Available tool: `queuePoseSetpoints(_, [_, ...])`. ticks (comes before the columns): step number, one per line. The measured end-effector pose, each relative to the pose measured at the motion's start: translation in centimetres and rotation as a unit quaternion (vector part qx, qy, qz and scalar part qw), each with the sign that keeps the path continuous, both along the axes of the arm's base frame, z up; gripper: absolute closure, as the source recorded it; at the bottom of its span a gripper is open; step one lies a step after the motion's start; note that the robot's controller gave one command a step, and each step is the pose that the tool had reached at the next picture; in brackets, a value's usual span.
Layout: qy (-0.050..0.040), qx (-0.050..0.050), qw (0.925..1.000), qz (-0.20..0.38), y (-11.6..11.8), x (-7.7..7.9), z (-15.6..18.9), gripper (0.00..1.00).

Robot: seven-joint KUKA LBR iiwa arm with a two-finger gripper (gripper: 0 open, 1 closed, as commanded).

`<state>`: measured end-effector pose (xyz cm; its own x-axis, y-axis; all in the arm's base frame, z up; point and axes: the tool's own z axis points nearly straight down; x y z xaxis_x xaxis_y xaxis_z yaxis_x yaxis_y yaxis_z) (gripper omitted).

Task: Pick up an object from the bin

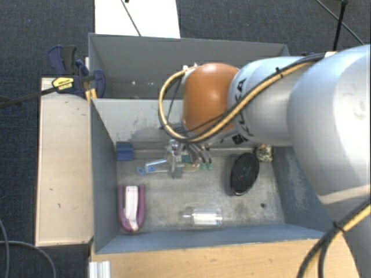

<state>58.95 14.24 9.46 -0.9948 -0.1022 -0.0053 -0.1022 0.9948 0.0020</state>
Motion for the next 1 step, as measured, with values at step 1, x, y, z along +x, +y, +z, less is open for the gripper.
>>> queuePoseSetpoints(1, [-0.0013,0.0,1.0,-0.001,0.06,0.18,4.75,1.0])
